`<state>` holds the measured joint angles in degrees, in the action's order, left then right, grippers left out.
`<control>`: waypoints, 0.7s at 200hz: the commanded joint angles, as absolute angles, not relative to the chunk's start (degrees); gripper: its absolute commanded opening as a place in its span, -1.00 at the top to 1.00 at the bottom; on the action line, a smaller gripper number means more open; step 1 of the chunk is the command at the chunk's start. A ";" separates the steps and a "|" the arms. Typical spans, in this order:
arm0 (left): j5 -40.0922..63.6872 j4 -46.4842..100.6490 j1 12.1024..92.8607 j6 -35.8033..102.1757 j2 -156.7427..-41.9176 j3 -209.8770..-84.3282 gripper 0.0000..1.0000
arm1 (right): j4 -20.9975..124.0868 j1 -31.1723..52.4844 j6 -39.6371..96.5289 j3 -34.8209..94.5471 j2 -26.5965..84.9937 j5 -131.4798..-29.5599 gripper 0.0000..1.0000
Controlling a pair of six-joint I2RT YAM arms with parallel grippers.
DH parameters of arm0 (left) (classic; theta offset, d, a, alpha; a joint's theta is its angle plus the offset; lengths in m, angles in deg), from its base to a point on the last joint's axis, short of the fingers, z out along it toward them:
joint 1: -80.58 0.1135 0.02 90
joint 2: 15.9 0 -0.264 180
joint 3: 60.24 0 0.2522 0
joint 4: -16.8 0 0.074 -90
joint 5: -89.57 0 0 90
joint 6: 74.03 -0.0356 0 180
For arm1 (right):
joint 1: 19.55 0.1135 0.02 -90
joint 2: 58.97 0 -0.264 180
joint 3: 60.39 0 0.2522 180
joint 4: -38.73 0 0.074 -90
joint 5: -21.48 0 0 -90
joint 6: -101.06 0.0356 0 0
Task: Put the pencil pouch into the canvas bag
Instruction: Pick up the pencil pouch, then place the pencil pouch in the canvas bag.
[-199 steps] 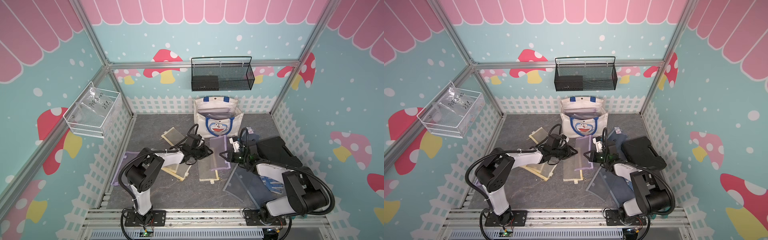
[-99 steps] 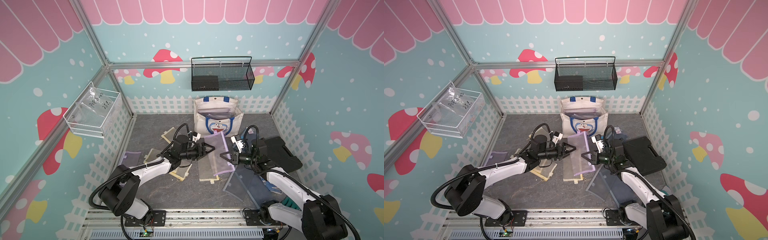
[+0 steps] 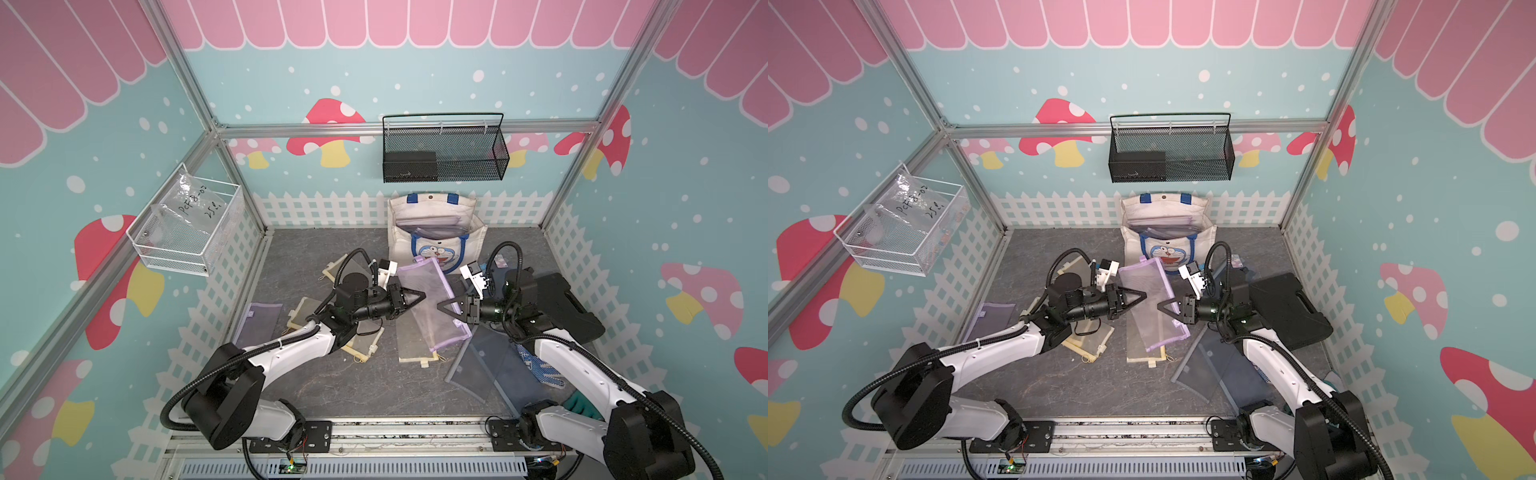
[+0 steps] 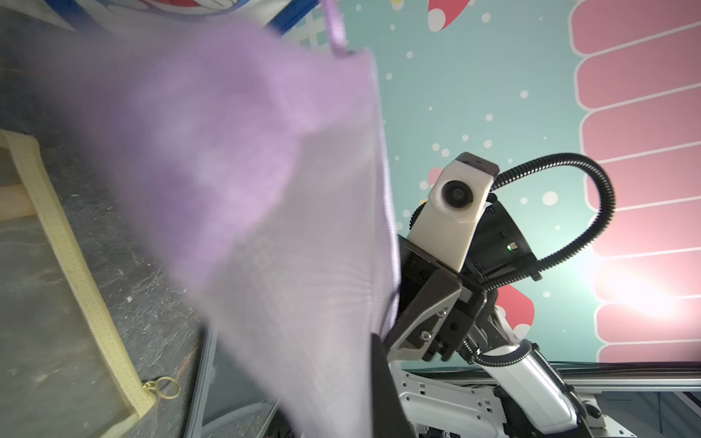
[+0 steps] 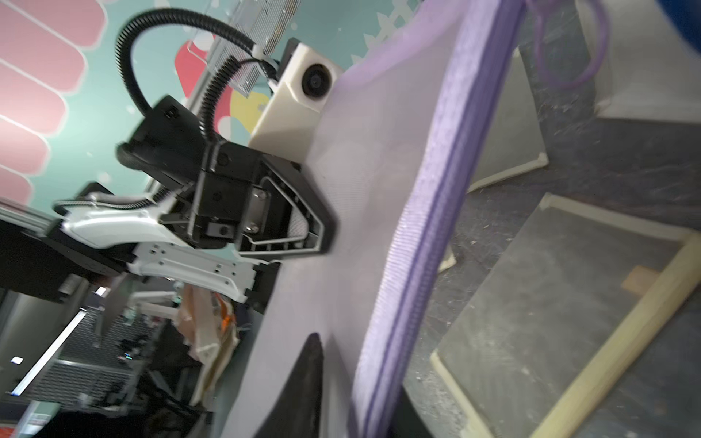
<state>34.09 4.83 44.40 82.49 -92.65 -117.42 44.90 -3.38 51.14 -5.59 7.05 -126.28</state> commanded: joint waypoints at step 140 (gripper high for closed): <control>-7.68 48.46 42.96 87.07 -113.25 -175.04 1.00 | 85.15 -3.64 34.23 22.89 -7.14 -70.76 -0.78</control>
